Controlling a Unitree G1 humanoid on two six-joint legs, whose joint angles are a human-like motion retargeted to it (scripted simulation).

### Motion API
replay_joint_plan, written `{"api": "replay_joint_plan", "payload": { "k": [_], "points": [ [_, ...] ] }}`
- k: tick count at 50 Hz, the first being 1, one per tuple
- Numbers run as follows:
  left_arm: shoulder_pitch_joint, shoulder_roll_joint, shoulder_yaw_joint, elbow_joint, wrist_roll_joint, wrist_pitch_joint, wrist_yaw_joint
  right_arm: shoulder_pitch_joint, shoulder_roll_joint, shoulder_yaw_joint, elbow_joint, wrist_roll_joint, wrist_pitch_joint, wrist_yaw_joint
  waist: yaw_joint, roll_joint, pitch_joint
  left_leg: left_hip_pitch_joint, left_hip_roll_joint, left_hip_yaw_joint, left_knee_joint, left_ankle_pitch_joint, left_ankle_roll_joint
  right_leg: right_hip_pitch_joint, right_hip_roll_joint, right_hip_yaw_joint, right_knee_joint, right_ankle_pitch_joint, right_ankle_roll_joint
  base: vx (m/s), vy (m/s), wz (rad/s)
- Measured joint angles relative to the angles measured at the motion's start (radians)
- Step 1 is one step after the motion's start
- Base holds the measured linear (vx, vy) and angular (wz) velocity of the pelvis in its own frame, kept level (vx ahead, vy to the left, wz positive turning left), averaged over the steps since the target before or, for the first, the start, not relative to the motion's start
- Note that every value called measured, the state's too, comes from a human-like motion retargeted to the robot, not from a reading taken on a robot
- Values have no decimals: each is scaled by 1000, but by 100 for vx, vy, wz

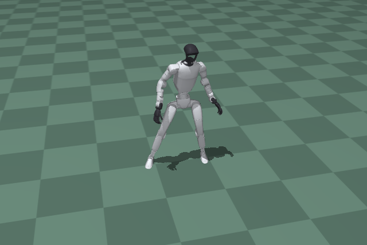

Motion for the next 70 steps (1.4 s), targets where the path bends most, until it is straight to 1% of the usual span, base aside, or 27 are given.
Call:
{"api": "replay_joint_plan", "payload": {
  "k": [2,5,7,12,15,16,18,19,23,25,28,30,33,35,38,42,45,48,50,52,55,57,60,63,65,68,70],
  "points": [
    [4,4,17,-23,-44,-2,15,-14,15,31,-45,11,-12,82,-7,6,-9,16,-3,-6,-45,20,-3,-4,68,2,60,-55,-26,-5,38,24],
    [6,11,26,-37,-95,-5,18,-44,32,67,-84,41,-15,189,-23,14,-26,37,-8,-9,-111,49,-6,-16,149,-76,150,-135,-89,-5,34,16],
    [0,14,23,-23,-97,1,11,-59,37,88,-90,46,-10,211,-36,15,-36,49,-21,-9,-149,66,-9,-22,205,-101,188,-183,-119,-5,30,13],
    [-9,-6,17,42,-53,28,-7,-76,21,132,-61,-23,10,145,-70,12,-57,76,-71,-1,-219,99,-30,-21,370,-25,164,-246,-153,-4,24,5],
    [3,-42,20,61,-26,34,-22,-76,-3,136,-24,-65,27,95,-99,24,-61,86,-104,1,-237,108,-44,-7,445,98,102,-232,-172,-4,20,3],
    [12,-56,18,59,-19,32,-30,-71,-12,127,-13,-67,30,84,-107,32,-61,87,-114,0,-238,108,-47,-8,452,137,95,-221,-176,-4,21,4],
    [27,-86,12,50,-1,25,-47,-59,-32,99,11,-59,33,68,-119,56,-57,88,-132,-1,-238,105,-51,-15,449,189,98,-201,-166,-4,22,0],
    [34,-101,6,43,10,19,-57,-51,-44,78,22,-46,32,63,-121,71,-53,87,-141,0,-235,100,-53,-19,439,200,104,-194,-147,-4,23,-4],
    [71,-150,-34,-4,68,-11,-108,-13,-97,-18,72,23,26,53,-109,135,-35,79,-178,34,-215,68,-61,-16,391,217,86,-167,-41,-5,23,-13],
    [94,-160,-55,-28,99,-24,-140,-5,-127,-53,110,47,27,50,-95,160,-32,69,-186,101,-200,53,-57,-8,364,231,49,-149,-1,-6,23,-29],
    [128,-156,-74,-44,128,-31,-171,-17,-169,-82,171,36,39,41,-85,177,-37,56,-170,236,-167,42,-24,-2,319,250,-6,-123,29,-5,23,-31],
    [152,-147,-80,-37,138,-27,-177,-29,-190,-95,201,20,46,28,-85,180,-42,52,-145,280,-143,43,-2,0,294,263,-31,-110,31,-3,23,-32],
    [174,-132,-79,7,146,-15,-165,-46,-210,-115,211,23,45,4,-99,177,-47,52,-101,243,-110,43,-1,0,255,281,-52,-103,23,-2,27,-29],
    [186,-121,-74,43,146,-8,-152,-47,-216,-129,193,55,36,-8,-114,175,-51,59,-59,204,-93,38,-17,0,236,291,-59,-101,13,-2,28,-21],
    [207,-107,-64,83,137,-1,-137,-50,-217,-145,145,124,14,-18,-148,177,-60,79,34,202,-91,51,-52,-5,219,298,-63,-101,-3,-4,32,-12],
    [216,-96,-50,107,115,-5,-127,-68,-218,-149,71,206,-16,-30,-205,192,-67,118,176,245,-140,155,-101,-25,212,299,-52,-106,-25,-8,39,-4],
    [208,-84,-61,101,121,-18,-120,-59,-209,-163,27,253,-43,-46,-231,200,-65,129,234,177,-151,203,-125,-34,198,298,-46,-100,-17,-13,49,1],
    [176,-66,-90,73,144,-36,-103,-28,-178,-194,13,296,-57,-63,-234,186,-57,118,206,73,-123,118,-136,-30,148,302,-62,-73,18,-16,59,17],
    [133,-50,-113,55,153,-45,-87,-15,-143,-214,27,317,-55,-72,-228,175,-47,108,180,42,-109,52,-139,-26,117,288,-75,-42,31,-19,59,31],
    [84,-34,-133,41,151,-50,-69,-5,-97,-220,54,325,-44,-76,-216,154,-38,101,137,38,-113,29,-123,-27,77,233,-80,1,31,-20,58,31],
    [8,-17,-144,25,137,-37,-43,9,-22,-210,86,322,-23,-83,-198,111,-25,88,49,33,-141,56,-88,-30,26,128,-59,42,25,-20,57,30],
    [-29,-7,-134,10,115,-25,-24,24,23,-190,83,312,-18,-77,-187,108,-22,82,30,28,-162,80,-74,-33,73,97,-9,3,3,-17,46,16],
    [-69,6,-105,-22,44,-12,12,36,68,-153,53,299,-20,-61,-180,114,-19,79,26,29,-190,102,-60,-50,182,60,97,-103,-51,-14,35,0],
    [-64,9,-86,-60,-41,-16,42,47,81,-121,13,295,-28,-39,-192,113,-33,76,15,42,-217,114,-55,-57,284,8,160,-198,-117,-11,28,-10],
    [-65,8,-79,-70,-87,-13,45,33,79,-106,-1,295,-25,-20,-207,106,-39,76,-5,52,-242,127,-55,-63,344,2,181,-242,-142,-11,25,-14],
    [-53,-6,-82,-58,-84,-7,20,18,61,-86,-8,284,-18,5,-216,101,-49,75,-48,73,-260,138,-56,-51,404,49,146,-241,-160,-10,24,-28],
    [-46,-26,-83,-40,-49,-2,-6,2,35,-73,-5,267,-12,22,-211,112,-47,73,-73,94,-258,138,-57,-43,410,87,115,-219,-173,-10,24,-48]
  ]
}}
